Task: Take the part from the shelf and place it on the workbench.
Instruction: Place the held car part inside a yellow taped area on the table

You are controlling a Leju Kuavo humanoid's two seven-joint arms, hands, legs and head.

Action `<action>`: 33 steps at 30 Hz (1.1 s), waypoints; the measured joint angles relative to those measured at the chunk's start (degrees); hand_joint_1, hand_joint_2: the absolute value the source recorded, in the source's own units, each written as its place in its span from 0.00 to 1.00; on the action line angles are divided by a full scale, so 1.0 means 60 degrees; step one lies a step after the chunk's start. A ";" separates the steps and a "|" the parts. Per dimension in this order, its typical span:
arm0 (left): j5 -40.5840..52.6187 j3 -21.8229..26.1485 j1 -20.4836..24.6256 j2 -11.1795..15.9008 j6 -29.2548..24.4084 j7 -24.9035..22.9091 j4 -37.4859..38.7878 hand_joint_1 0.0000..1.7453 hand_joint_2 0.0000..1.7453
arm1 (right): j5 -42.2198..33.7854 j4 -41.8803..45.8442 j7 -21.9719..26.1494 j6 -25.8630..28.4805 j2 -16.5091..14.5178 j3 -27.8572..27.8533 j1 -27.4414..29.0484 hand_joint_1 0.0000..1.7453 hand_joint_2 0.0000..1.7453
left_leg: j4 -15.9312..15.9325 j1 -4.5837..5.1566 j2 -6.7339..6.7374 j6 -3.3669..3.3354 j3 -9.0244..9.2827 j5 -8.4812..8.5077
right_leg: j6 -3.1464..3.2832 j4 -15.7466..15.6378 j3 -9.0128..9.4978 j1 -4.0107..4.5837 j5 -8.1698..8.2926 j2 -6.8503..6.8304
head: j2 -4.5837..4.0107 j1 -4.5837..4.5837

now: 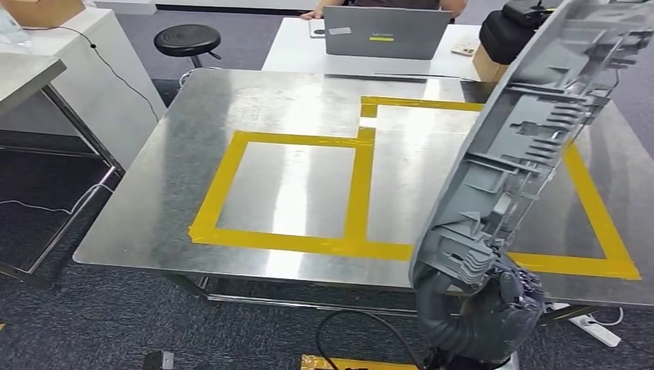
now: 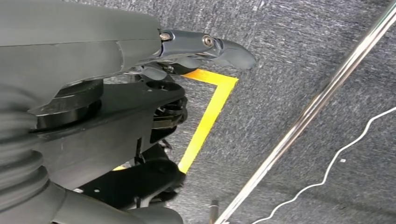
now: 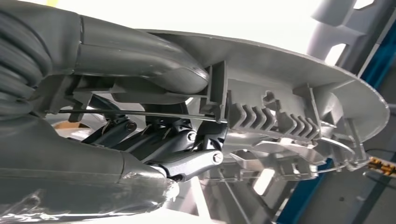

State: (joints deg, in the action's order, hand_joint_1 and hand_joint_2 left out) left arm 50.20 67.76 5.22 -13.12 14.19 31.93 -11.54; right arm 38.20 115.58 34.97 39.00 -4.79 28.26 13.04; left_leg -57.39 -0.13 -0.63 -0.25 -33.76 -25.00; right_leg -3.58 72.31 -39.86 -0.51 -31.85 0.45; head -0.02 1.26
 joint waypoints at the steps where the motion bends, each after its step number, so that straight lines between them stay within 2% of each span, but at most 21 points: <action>1: 0.0008 0.0000 -0.0003 -0.0005 0.0000 0.0000 0.0000 0.00 1.00 | 0.0215 0.0000 -0.0029 0.0001 -0.0006 -0.0102 0.0047 1.00 1.00 | -0.0003 0.0001 -0.0011 0.0024 0.0032 -0.0021 | 0.0004 -0.0686 0.0345 -0.0011 0.0348 -0.0011 | 0.0000 0.0004; 3: 0.0024 0.0000 -0.0006 -0.0007 0.0000 -0.0002 0.0000 0.00 1.00 | 0.0582 0.0003 -0.0087 0.0003 -0.0027 -0.0280 0.0114 1.00 1.00 | -0.0038 0.0040 -0.0030 0.0107 0.0068 -0.0063 | 0.0067 -0.1806 0.0921 -0.0016 0.0781 -0.0006 | 0.0000 -0.0005; 4: 0.0035 -0.0001 -0.0008 -0.0003 0.0000 -0.0004 0.0000 0.00 1.00 | 0.0795 0.0005 -0.0167 0.0003 -0.0046 -0.0363 0.0152 1.00 1.00 | -0.0045 0.0059 -0.0032 0.0149 0.0074 -0.0069 | 0.0114 -0.2036 0.1035 -0.0009 0.0834 0.0006 | 0.0000 -0.0015; 7: 0.0111 -0.0004 -0.0004 0.0006 0.0015 -0.0010 0.0000 0.00 1.00 | 0.1453 -0.0005 -0.0797 0.0004 -0.0078 -0.0737 0.0249 1.00 1.00 | -0.0036 0.0051 -0.0027 0.0268 0.0076 -0.0081 | 0.0293 -0.2101 0.1039 0.0003 0.0860 0.0036 | 0.0000 -0.0024; 8: 0.0157 -0.0007 0.0001 0.0006 0.0032 -0.0017 0.0000 0.00 1.00 | 0.1542 -0.0027 -0.1114 0.0004 -0.0061 -0.0921 0.0235 1.00 1.00 | -0.0156 0.0042 -0.0020 0.0316 0.0020 -0.0188 | 0.0353 -0.2121 0.1045 -0.0012 0.0876 0.0028 | 0.0000 -0.0046; 10: 0.0271 -0.0019 0.0008 0.0009 0.0078 -0.0064 0.0000 0.00 1.00 | 0.1521 -0.0191 -0.1777 -0.0045 0.0052 -0.1357 0.0104 1.00 1.00 | -0.0950 0.0024 -0.0004 0.0404 -0.0350 -0.0672 | 0.0439 -0.2151 0.1042 -0.0044 0.0905 0.0006 | 0.0000 -0.0095; 12: 0.0400 -0.0032 0.0007 0.0018 0.0128 -0.0119 0.0000 0.00 1.00 | 0.1414 -0.0606 -0.2316 -0.0171 0.0278 -0.1874 -0.0134 1.00 1.00 | -0.2206 0.0004 0.0003 0.0451 -0.0966 -0.1213 | 0.0472 -0.2151 0.1010 -0.0048 0.0918 -0.0001 | 0.0000 -0.0117; 13: 0.0458 -0.0038 0.0006 0.0025 0.0149 -0.0137 0.0000 0.00 1.00 | 0.1381 -0.0905 -0.2494 -0.0238 0.0404 -0.2159 -0.0268 1.00 1.00 | -0.2595 -0.0001 0.0004 0.0460 -0.1165 -0.1290 | 0.0473 -0.2150 0.1000 -0.0049 0.0924 0.0000 | 0.0000 -0.0117; 14: 0.0499 -0.0046 0.0008 0.0032 0.0167 -0.0145 0.0000 0.00 1.00 | 0.1362 -0.1201 -0.2596 -0.0288 0.0508 -0.2426 -0.0386 1.00 1.00 | -0.2658 -0.0005 0.0004 0.0459 -0.1207 -0.1190 | 0.0467 -0.2150 0.0995 -0.0052 0.0929 0.0001 | 0.0000 -0.0115; 15: 0.0533 -0.0058 0.0014 0.0038 0.0184 -0.0151 0.0000 0.00 1.00 | 0.1353 -0.1481 -0.2659 -0.0337 0.0598 -0.2668 -0.0488 1.00 1.00 | -0.2354 -0.0009 0.0005 0.0450 -0.1065 -0.0933 | 0.0454 -0.2149 0.0997 -0.0058 0.0934 0.0003 | 0.0000 -0.0114; 17: 0.0591 -0.0092 0.0037 0.0050 0.0210 -0.0149 0.0000 0.00 1.00 | 0.1359 -0.1933 -0.2747 -0.0446 0.0724 -0.3009 -0.0676 1.00 1.00 | -0.1148 -0.0008 0.0014 0.0418 -0.0463 -0.0319 | 0.0395 -0.2141 0.0998 -0.0060 0.0937 0.0012 | 0.0000 -0.0119; 18: 0.0621 -0.0122 0.0063 0.0052 0.0223 -0.0148 0.0000 0.00 1.00 | 0.1394 -0.2149 -0.2807 -0.0522 0.0781 -0.3149 -0.0786 1.00 1.00 | -0.0603 -0.0004 0.0014 0.0386 -0.0194 -0.0150 | 0.0342 -0.2130 0.0981 -0.0051 0.0939 0.0023 | 0.0000 -0.0121; 20: 0.0681 -0.0203 0.0124 0.0052 0.0240 -0.0146 0.0000 0.00 1.00 | 0.1489 -0.2669 -0.2922 -0.0666 0.0896 -0.3406 -0.1069 1.00 1.00 | -0.0090 0.0021 0.0006 0.0296 0.0026 -0.0080 | 0.0209 -0.2153 0.0949 -0.0033 0.0972 0.0038 | 0.0000 -0.0129; 23: 0.0747 -0.0288 0.0187 0.0045 0.0255 -0.0157 0.0000 0.00 1.00 | 0.1547 -0.3482 -0.3030 -0.0847 0.1088 -0.3781 -0.1459 1.00 1.00 | 0.0019 0.0006 -0.0004 0.0101 0.0032 -0.0022 | 0.0026 -0.2145 0.0902 -0.0057 0.0946 0.0018 | 0.0000 -0.0114; 25: 0.0803 -0.0327 0.0216 0.0041 0.0259 -0.0207 0.0000 0.00 1.00 | 0.1593 -0.4005 -0.3105 -0.1032 0.1231 -0.3991 -0.1719 1.00 1.00 | 0.0069 -0.0020 0.0005 0.0000 0.0052 0.0014 | -0.0046 -0.1415 0.0554 -0.0058 0.0525 0.0002 | 0.0000 -0.0070; 27: 0.0857 -0.0391 0.0238 0.0043 0.0259 -0.0268 0.0000 0.00 1.00 | 0.1656 -0.4540 -0.3170 -0.1250 0.1368 -0.4172 -0.1951 1.00 1.00 | 0.0069 -0.0005 0.0012 -0.0046 0.0053 0.0011 | -0.0083 -0.0128 -0.0046 -0.0054 -0.0039 -0.0001 | 0.0000 -0.0043; 28: 0.0875 -0.0427 0.0240 0.0045 0.0260 -0.0292 0.0000 0.00 1.00 | 0.1682 -0.4779 -0.3187 -0.1347 0.1432 -0.4252 -0.2039 1.00 1.00 | 0.0068 0.0002 0.0008 -0.0056 0.0057 0.0008 | -0.0093 0.0332 -0.0271 -0.0053 -0.0158 0.0000 | 0.0000 -0.0042; 29: 0.0897 -0.0463 0.0240 0.0049 0.0262 -0.0314 0.0000 0.00 1.00 | 0.1704 -0.5022 -0.3205 -0.1443 0.1487 -0.4323 -0.2149 1.00 1.00 | 0.0066 0.0005 0.0000 -0.0062 0.0067 0.0003 | -0.0096 0.0448 -0.0341 -0.0054 -0.0088 0.0000 | 0.0000 -0.0036; 30: 0.0922 -0.0492 0.0244 0.0051 0.0268 -0.0337 0.0000 0.00 1.00 | 0.1723 -0.5273 -0.3227 -0.1538 0.1531 -0.4385 -0.2292 1.00 1.00 | 0.0063 0.0006 -0.0009 -0.0062 0.0085 -0.0003 | -0.0091 0.0173 -0.0227 -0.0058 0.0163 -0.0003 | 0.0000 -0.0037; 32: 0.0990 -0.0536 0.0271 0.0048 0.0289 -0.0391 0.0000 0.00 1.00 | 0.1746 -0.5833 -0.3260 -0.1729 0.1598 -0.4487 -0.2682 1.00 1.00 | 0.0056 0.0010 -0.0024 -0.0024 0.0128 -0.0026 | -0.0079 -0.1113 0.0379 -0.0068 0.0826 -0.0012 | 0.0000 -0.0035; 33: 0.1014 -0.0555 0.0294 0.0047 0.0301 -0.0410 0.0000 0.00 1.00 | 0.1746 -0.6098 -0.3271 -0.1801 0.1616 -0.4521 -0.2879 1.00 1.00 | 0.0035 0.0028 -0.0029 0.0015 0.0131 -0.0040 | -0.0050 -0.1698 0.0663 -0.0068 0.1030 -0.0006 | 0.0000 -0.0037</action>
State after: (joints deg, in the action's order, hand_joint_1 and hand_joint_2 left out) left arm 56.28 64.42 6.99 -12.84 15.99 29.47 -11.54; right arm 48.68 78.99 15.34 28.19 4.90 1.14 -4.24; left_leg -57.18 0.04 -0.80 -0.16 -32.97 -25.24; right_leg -3.88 62.12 -35.88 -0.92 -25.67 0.41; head -0.02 1.03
